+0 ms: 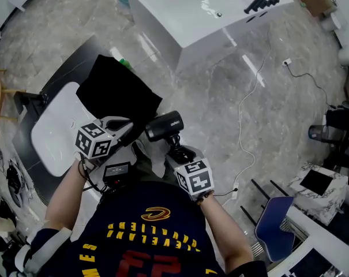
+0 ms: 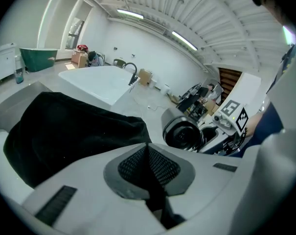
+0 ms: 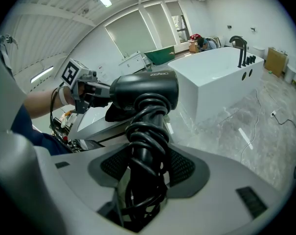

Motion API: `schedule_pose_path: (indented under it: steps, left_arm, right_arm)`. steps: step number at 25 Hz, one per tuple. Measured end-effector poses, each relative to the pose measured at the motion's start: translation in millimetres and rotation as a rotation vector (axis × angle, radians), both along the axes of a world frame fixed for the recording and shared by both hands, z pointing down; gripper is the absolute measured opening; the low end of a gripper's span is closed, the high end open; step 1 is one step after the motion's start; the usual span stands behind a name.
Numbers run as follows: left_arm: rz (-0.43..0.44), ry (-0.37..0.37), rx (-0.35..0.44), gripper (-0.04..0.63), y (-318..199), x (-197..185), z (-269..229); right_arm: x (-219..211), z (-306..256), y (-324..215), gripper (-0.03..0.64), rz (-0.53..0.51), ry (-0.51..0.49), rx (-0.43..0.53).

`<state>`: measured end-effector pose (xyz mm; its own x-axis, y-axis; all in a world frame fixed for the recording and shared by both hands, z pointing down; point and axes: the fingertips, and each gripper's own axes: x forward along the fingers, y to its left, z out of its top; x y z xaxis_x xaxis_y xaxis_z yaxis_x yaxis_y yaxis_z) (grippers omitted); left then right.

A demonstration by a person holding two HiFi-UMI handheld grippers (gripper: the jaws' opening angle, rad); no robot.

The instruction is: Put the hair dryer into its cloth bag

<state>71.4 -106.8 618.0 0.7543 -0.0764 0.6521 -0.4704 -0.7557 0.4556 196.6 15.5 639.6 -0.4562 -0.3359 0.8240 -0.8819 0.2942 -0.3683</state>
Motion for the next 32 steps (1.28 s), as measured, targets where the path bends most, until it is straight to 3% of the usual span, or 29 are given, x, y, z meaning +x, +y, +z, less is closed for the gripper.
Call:
schedule_pose_path:
  steps: [9,21,32]
  left_arm:
    - [-0.075,0.108,0.073,0.015,-12,-3,-44]
    - [-0.124,0.154,0.094,0.015,-16,-12,-59]
    - [-0.178,0.159,0.112,0.015,-20,-20,-67]
  right_arm:
    - [-23,12,-15,0.233,-0.086,0.047,-0.044]
    - [-72,12,-50,0.233,-0.321,0.127,-0.060]
    - [-108,5,-120,0.233,-0.412,0.129,-0.023]
